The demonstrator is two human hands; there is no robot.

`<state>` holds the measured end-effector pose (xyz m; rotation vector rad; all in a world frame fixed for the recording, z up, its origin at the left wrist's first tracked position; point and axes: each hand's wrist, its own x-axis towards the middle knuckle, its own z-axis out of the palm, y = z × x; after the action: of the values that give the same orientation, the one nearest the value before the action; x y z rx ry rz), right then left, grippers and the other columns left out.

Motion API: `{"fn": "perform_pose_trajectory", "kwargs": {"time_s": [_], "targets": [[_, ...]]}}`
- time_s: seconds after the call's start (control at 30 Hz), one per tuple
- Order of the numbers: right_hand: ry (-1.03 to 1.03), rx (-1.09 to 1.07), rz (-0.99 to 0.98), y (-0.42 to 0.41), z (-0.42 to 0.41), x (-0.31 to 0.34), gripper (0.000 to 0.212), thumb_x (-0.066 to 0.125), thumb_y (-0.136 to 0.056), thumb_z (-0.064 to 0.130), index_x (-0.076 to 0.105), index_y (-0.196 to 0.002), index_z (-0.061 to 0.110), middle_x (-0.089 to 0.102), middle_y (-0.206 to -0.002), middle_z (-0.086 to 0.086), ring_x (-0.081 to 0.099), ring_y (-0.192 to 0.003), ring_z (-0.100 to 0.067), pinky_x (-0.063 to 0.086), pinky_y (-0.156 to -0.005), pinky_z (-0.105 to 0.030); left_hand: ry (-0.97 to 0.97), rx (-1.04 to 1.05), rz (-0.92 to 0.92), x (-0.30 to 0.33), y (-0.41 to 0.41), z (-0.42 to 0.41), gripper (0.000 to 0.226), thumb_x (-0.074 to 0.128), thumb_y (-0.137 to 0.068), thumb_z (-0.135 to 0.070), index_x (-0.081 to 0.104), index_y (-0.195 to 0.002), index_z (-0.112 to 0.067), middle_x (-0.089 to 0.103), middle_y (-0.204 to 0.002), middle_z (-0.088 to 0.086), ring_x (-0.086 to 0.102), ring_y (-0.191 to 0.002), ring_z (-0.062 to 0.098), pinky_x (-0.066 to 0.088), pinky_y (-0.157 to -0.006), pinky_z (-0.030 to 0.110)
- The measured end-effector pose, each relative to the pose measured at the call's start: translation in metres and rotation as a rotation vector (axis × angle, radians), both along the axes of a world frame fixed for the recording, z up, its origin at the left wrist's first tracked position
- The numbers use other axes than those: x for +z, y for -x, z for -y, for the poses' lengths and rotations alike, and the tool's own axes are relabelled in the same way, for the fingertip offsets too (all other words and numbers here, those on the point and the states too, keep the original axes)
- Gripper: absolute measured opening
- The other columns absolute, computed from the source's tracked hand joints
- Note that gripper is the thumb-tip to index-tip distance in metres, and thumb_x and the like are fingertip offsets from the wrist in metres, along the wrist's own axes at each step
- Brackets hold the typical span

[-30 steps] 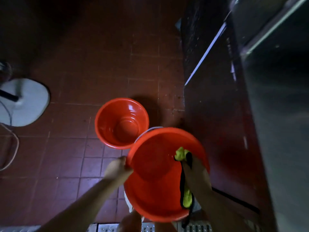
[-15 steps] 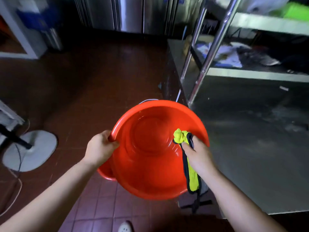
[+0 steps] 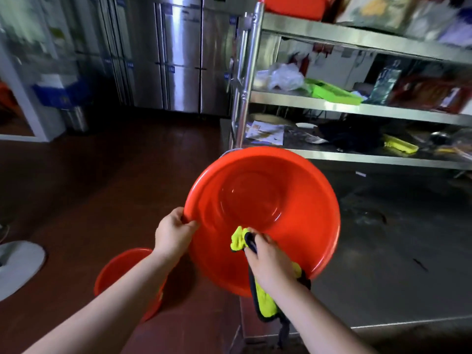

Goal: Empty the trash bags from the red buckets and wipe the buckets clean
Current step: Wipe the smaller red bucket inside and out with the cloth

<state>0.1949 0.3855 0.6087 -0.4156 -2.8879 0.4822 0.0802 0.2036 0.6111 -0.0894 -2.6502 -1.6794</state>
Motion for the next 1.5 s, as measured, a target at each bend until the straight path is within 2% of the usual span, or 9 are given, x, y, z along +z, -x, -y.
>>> {"fn": "perform_pose_trajectory", "kwargs": {"time_s": [0.17, 0.5, 0.67, 0.77, 0.9, 1.1, 1.27, 1.4, 1.5], "targets": [[-0.068, 0.022, 0.211, -0.027, -0.038, -0.05, 0.053, 0.043, -0.097, 0.037, 0.025, -0.146, 0.031, 0.041, -0.14, 0.001, 0.049, -0.119, -0.024, 0.044, -0.091, -0.035, 0.049, 0.016, 0.026, -0.033, -0.03, -0.055, 0.008, 0.065, -0.077, -0.024, 0.058, -0.081, -0.024, 0.065, -0.071, -0.006, 0.063, -0.07, 0.014, 0.053, -0.072, 0.036], [-0.196, -0.004, 0.222, -0.012, -0.081, -0.073, 0.062, 0.047, -0.094, 0.041, 0.019, -0.148, 0.03, 0.044, -0.139, -0.003, 0.053, -0.113, -0.026, 0.045, -0.084, -0.034, 0.123, -0.088, 0.006, -0.063, 0.005, -0.093, 0.012, 0.065, -0.082, -0.023, 0.053, -0.083, -0.02, 0.061, -0.076, -0.003, 0.06, -0.075, 0.022, 0.047, -0.067, 0.035], [-0.216, 0.017, 0.102, 0.007, -0.069, -0.096, 0.084, 0.083, -0.061, 0.038, 0.051, -0.133, 0.009, 0.064, -0.117, -0.012, 0.064, -0.098, -0.029, 0.052, -0.08, -0.033, 0.048, -0.142, -0.004, -0.085, 0.023, -0.102, 0.012, 0.061, -0.087, -0.023, 0.05, -0.091, -0.022, 0.059, -0.076, -0.008, 0.059, -0.073, 0.015, 0.043, -0.065, 0.03], [-0.161, 0.189, 0.291, 0.015, -0.059, -0.135, 0.079, 0.055, -0.086, 0.048, 0.023, -0.148, 0.013, 0.025, -0.155, -0.011, 0.027, -0.14, -0.027, 0.018, -0.115, -0.039, -0.05, -0.156, 0.009, -0.106, 0.028, -0.103, 0.016, 0.062, -0.088, -0.021, 0.046, -0.092, -0.023, 0.058, -0.077, -0.009, 0.057, -0.071, 0.005, 0.043, -0.061, 0.024], [-0.246, 0.227, 0.335, 0.02, -0.048, -0.166, 0.075, 0.035, -0.092, 0.055, 0.01, -0.151, 0.015, 0.005, -0.159, -0.009, 0.001, -0.147, -0.025, -0.006, -0.117, -0.043, -0.18, -0.09, 0.261, -0.161, 0.006, -0.1, 0.024, 0.061, -0.089, -0.012, 0.042, -0.102, -0.017, 0.059, -0.094, 0.003, 0.06, -0.091, 0.023, 0.046, -0.076, 0.033], [-0.313, 0.165, 0.23, 0.028, -0.049, -0.164, 0.064, 0.056, -0.085, 0.05, 0.046, -0.14, 0.018, 0.044, -0.145, -0.003, 0.042, -0.134, -0.018, 0.035, -0.109, -0.041, -0.435, -0.109, 0.416, -0.195, -0.02, -0.105, 0.028, 0.042, -0.099, -0.013, 0.037, -0.125, -0.02, 0.053, -0.127, 0.009, 0.049, -0.121, 0.024, 0.037, -0.107, 0.04], [-0.24, 0.029, 0.29, 0.06, -0.063, -0.182, 0.065, 0.027, -0.097, 0.047, 0.006, -0.151, 0.018, 0.007, -0.159, -0.002, 0.005, -0.147, -0.017, 0.001, -0.117, -0.034, -0.414, -0.224, 0.329, -0.191, -0.018, -0.101, 0.026, 0.043, -0.098, -0.014, 0.039, -0.121, -0.024, 0.056, -0.114, -0.005, 0.053, -0.111, 0.014, 0.043, -0.1, 0.037], [-0.274, -0.104, 0.307, 0.096, -0.083, -0.187, 0.067, 0.027, -0.096, 0.048, 0.017, -0.15, 0.01, 0.014, -0.158, -0.006, 0.009, -0.146, -0.016, 0.002, -0.117, -0.031, -0.299, -0.296, 0.216, -0.19, -0.01, -0.097, 0.013, 0.043, -0.091, -0.037, 0.043, -0.105, -0.036, 0.058, -0.102, -0.018, 0.053, -0.092, -0.016, 0.038, -0.082, 0.005], [-0.284, -0.164, 0.327, 0.126, -0.107, -0.19, 0.065, 0.027, -0.097, 0.048, 0.021, -0.149, 0.01, 0.019, -0.157, -0.006, 0.015, -0.145, -0.015, 0.003, -0.117, -0.03, -0.246, -0.349, 0.202, -0.186, 0.0, -0.092, 0.014, 0.04, -0.091, -0.05, 0.04, -0.104, -0.046, 0.058, -0.102, -0.019, 0.052, -0.094, -0.016, 0.037, -0.08, 0.003]]}}
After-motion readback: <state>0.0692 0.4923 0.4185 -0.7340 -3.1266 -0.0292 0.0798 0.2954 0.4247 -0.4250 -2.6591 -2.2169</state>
